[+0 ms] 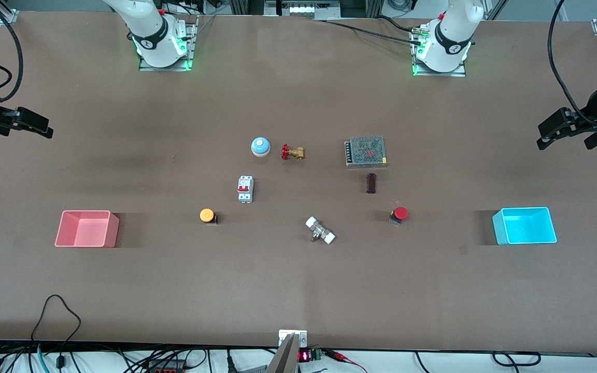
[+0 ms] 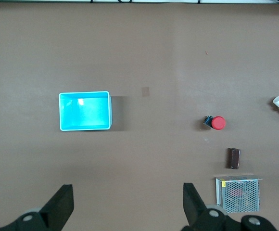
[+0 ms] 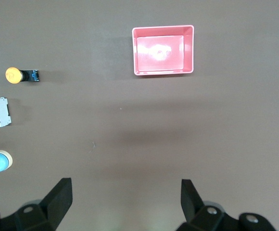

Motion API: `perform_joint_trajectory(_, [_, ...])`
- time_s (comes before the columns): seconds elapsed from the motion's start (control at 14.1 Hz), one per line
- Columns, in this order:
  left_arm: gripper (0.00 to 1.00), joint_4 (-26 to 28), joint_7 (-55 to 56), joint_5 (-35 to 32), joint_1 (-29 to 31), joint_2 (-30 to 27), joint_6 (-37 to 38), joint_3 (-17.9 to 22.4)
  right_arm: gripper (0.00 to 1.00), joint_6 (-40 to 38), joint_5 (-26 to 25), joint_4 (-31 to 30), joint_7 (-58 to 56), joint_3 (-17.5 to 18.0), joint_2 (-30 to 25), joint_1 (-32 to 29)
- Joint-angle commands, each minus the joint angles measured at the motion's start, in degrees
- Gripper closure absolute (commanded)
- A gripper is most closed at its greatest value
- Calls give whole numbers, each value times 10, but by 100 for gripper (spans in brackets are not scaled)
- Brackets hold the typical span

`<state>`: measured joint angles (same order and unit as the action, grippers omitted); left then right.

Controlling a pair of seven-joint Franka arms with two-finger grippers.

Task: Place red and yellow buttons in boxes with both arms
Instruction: 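Reach the right gripper to the yellow button while the left gripper reaches the red button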

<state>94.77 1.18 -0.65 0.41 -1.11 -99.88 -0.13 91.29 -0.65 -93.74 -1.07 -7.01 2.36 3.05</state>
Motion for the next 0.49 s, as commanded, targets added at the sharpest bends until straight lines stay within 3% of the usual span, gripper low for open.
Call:
perform_joint_trajectory(0.0, [0,-14,-8,12,7,5,8,-6,0,-4,-7,-14,-2,4,-17,-2])
perform_joint_trajectory(0.42, [0,-9,-2,14,1,13,5,-7,0,-8,-5,-10,-2,4,-9,-1])
